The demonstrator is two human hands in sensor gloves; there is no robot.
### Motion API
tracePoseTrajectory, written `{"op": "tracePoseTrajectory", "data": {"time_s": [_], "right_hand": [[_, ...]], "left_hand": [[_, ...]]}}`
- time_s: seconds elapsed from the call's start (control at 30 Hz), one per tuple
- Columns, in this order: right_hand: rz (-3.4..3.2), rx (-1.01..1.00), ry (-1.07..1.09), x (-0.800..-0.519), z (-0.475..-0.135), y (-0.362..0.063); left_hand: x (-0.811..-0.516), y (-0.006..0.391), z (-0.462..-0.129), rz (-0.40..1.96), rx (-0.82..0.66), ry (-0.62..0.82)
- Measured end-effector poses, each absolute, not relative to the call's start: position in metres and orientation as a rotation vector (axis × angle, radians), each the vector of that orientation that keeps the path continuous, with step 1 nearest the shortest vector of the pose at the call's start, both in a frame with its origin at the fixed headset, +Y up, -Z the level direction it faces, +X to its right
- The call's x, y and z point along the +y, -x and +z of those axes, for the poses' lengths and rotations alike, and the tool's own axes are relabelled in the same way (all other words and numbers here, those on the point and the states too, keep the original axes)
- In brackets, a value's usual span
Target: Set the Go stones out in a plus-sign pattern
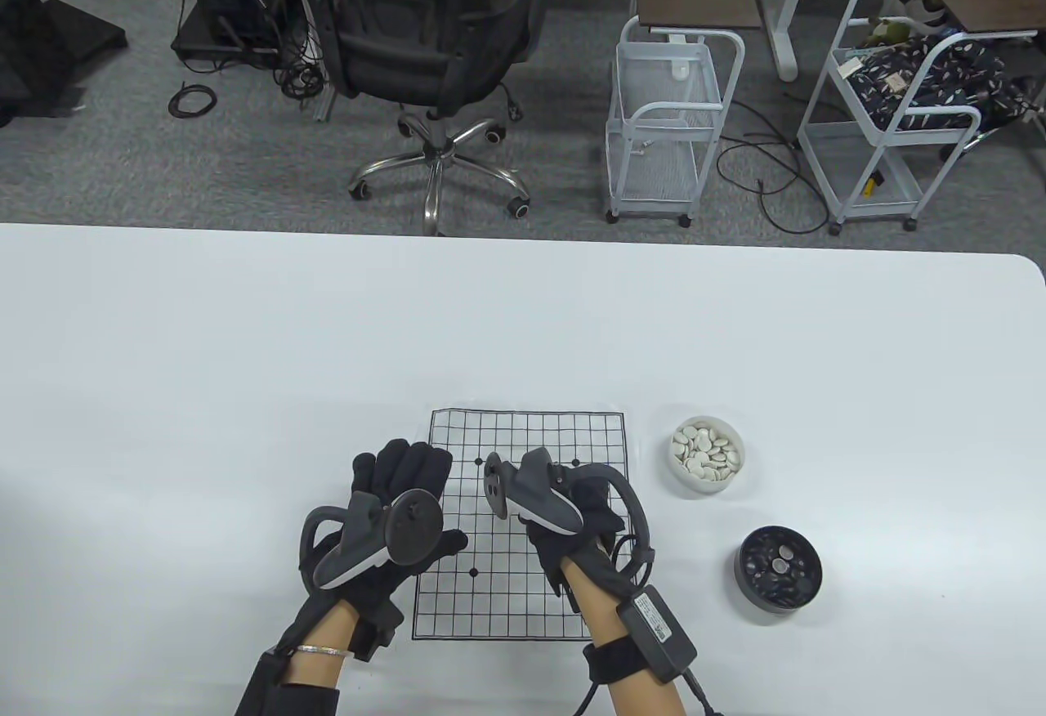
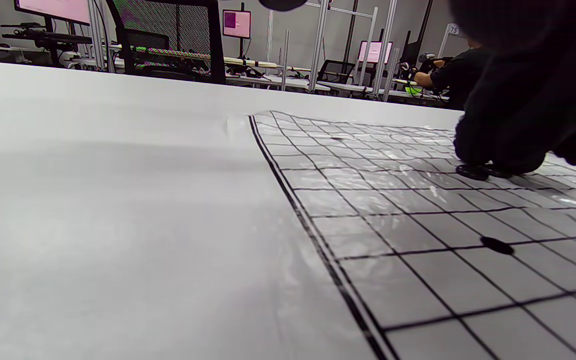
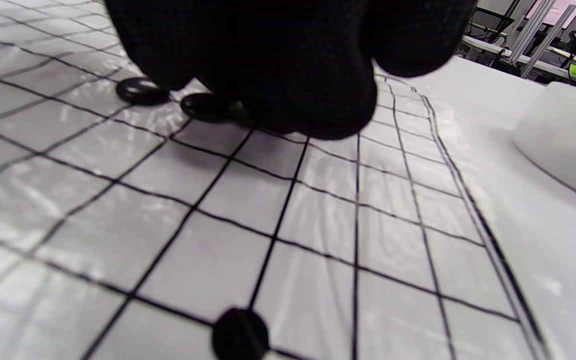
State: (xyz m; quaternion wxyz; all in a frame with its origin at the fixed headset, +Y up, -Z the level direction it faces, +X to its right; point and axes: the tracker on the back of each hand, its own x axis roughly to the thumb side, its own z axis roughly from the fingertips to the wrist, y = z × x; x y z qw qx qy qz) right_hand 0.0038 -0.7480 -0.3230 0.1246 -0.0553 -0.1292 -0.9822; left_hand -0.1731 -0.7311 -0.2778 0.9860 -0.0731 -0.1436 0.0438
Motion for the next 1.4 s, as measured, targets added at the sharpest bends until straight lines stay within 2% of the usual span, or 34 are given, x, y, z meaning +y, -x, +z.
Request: {"op": "tracePoseTrajectory", "data": {"time_s": [0.2,0.37,0.53,0.73,0.9,1.1,1.3,1.4], "right_hand": [[-2.897,-0.382,0.154,-0.745,-0.322,-0.008],[-2.957,-0.341,0.111,-0.725,-0.312,-0.033],[-2.987,-0.279,-0.006,-0.703,-0.291,-0.082],[-2.976,-0.344,-0.252,-0.692,-0.267,-0.152],[-2.907,-0.448,-0.498,-0.704,-0.257,-0.201],[-2.759,-0.568,-0.645,-0.726,-0.263,-0.22],[-2.69,-0.637,-0.615,-0.747,-0.268,-0.22],[-2.651,-0.567,-0.581,-0.752,-0.269,-0.214]], "left_hand": [[-0.731,0.173,-0.278,0.09,-0.29,0.148],[-0.731,0.173,-0.278,0.09,-0.29,0.149],[-0.731,0.173,-0.277,0.084,-0.289,0.148],[-0.731,0.173,-0.277,0.084,-0.287,0.147],[-0.731,0.173,-0.276,0.078,-0.289,0.145],[-0.732,0.173,-0.276,0.078,-0.285,0.147],[-0.732,0.173,-0.276,0.076,-0.285,0.149],[-0.732,0.173,-0.276,0.072,-0.284,0.147]]}}
